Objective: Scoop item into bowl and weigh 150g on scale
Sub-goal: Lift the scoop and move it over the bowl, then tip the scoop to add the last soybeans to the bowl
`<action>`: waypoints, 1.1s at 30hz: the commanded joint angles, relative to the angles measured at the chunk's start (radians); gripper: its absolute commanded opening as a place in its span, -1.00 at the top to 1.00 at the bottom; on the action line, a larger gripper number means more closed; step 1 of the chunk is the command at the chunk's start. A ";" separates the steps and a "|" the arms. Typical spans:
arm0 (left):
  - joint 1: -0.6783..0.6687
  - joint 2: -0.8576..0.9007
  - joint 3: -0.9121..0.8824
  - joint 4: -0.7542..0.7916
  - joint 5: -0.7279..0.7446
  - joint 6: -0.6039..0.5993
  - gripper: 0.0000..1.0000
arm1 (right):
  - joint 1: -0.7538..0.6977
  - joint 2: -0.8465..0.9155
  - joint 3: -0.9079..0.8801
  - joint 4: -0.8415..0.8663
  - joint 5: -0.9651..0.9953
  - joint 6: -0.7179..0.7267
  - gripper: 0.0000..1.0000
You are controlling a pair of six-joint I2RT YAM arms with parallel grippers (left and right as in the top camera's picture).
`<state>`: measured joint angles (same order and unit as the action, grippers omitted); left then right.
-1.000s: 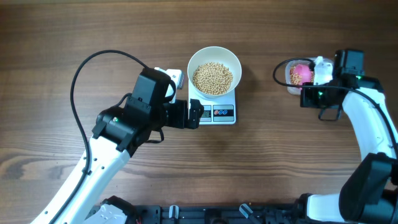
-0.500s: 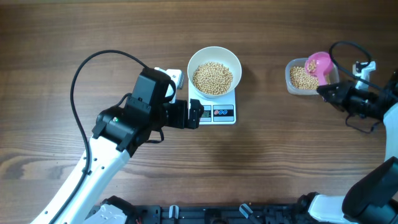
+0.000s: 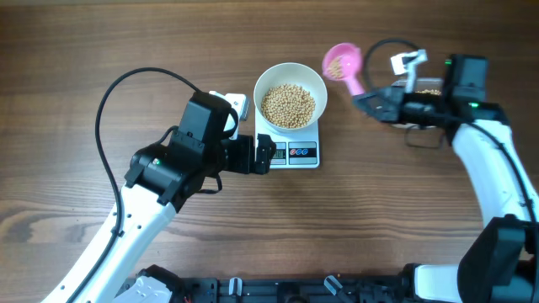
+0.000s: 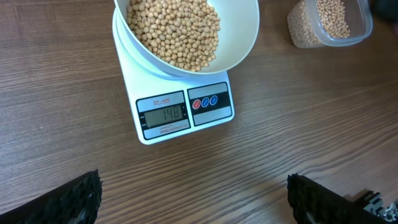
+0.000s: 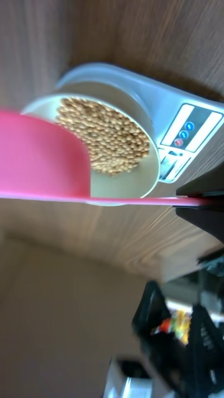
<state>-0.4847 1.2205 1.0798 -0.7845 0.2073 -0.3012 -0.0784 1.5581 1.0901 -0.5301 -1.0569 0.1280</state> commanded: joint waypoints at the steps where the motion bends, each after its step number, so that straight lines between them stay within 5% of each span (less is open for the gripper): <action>1: -0.004 0.003 0.016 0.002 0.005 0.005 -1.00 | 0.090 -0.020 0.010 0.023 0.156 -0.025 0.91; 14: -0.004 0.003 0.016 0.002 0.005 0.005 -1.00 | 0.396 -0.079 0.025 0.031 0.708 -0.291 0.91; 22: -0.004 0.003 0.016 0.002 0.005 0.005 -1.00 | 0.422 -0.079 0.025 0.016 0.805 -0.417 0.92; 33: -0.004 0.003 0.016 0.002 0.005 0.005 -1.00 | 0.422 -0.094 0.025 0.016 0.816 -0.412 0.91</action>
<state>-0.4847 1.2205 1.0798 -0.7845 0.2073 -0.3012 0.3397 1.4956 1.0908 -0.5152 -0.2676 -0.2672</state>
